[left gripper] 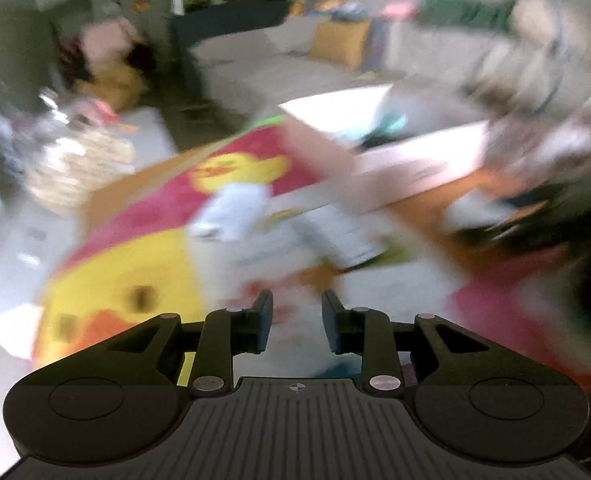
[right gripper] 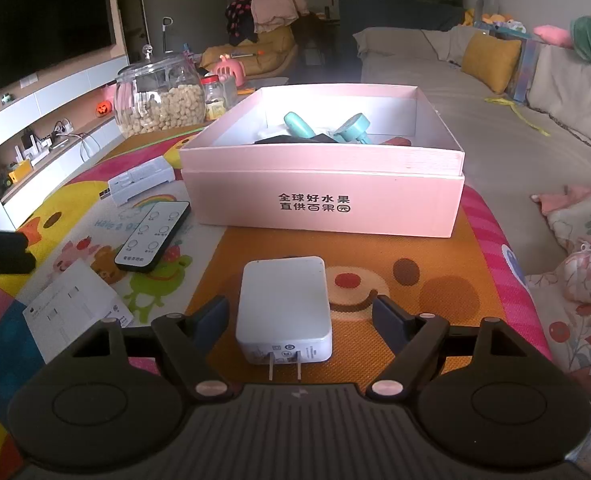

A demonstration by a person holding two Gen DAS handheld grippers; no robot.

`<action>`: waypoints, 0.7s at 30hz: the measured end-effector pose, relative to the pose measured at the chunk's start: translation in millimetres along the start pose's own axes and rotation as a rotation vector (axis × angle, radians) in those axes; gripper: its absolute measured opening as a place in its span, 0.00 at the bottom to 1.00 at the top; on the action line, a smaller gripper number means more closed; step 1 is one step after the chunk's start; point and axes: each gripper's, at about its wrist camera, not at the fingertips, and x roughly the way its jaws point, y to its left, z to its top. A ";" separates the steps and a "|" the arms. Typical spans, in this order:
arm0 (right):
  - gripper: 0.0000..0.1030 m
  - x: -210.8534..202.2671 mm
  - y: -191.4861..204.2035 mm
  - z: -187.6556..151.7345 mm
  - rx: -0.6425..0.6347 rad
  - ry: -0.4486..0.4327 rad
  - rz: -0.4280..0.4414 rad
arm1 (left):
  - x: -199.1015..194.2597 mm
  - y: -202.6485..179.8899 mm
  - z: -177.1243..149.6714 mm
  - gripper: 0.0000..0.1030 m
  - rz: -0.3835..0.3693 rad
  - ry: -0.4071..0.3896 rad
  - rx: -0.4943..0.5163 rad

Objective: Organize rigid objects
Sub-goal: 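Grasp the white Apple cable box with the left gripper while the right gripper holds the adapter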

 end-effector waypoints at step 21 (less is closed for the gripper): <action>0.79 1.6 0.4 0.1 -0.001 0.001 0.002 | 22.5 -7.4 -28.4 0.34 0.279 0.064 0.167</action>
